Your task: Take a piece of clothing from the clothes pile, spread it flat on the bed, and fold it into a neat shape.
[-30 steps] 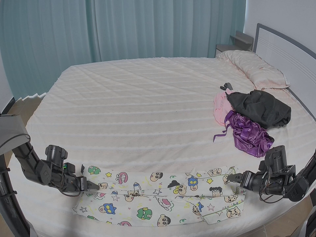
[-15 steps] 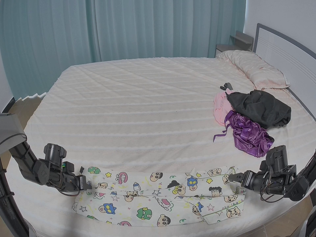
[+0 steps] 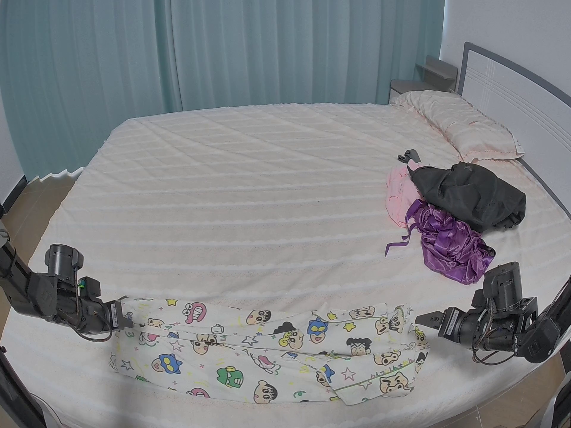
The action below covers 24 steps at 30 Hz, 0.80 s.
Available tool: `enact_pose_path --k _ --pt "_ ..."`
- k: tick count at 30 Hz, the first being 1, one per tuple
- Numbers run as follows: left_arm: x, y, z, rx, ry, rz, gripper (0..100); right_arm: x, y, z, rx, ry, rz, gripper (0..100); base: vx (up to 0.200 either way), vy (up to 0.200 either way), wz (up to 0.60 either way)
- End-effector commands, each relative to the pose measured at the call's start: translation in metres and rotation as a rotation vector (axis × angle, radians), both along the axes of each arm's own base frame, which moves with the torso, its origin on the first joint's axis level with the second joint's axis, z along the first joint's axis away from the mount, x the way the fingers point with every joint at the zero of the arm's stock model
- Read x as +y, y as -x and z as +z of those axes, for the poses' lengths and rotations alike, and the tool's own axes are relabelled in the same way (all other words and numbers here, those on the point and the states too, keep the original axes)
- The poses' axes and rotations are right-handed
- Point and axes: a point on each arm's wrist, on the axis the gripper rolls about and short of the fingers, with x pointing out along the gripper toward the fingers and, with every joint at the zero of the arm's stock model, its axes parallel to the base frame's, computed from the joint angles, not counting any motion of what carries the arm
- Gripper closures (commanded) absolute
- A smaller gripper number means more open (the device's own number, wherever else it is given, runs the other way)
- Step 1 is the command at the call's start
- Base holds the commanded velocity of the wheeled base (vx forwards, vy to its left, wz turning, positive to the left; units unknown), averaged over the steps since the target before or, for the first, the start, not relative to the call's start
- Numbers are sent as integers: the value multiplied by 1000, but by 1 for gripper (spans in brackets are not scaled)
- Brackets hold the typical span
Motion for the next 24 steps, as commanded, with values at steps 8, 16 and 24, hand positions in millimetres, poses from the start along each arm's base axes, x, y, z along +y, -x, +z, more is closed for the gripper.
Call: enact_pose_path --k 8,16,24 --pt "66 3 43 -38 -68 132 100 -1 0 0 -1 -1 -3 0 0 0 0" --pt "80 8 51 -35 -73 178 100 -1 0 0 -1 -1 -3 0 0 0 0" --pt "14 17 84 -27 -24 127 100 -1 0 1 -4 0 -4 0 0 0 0"
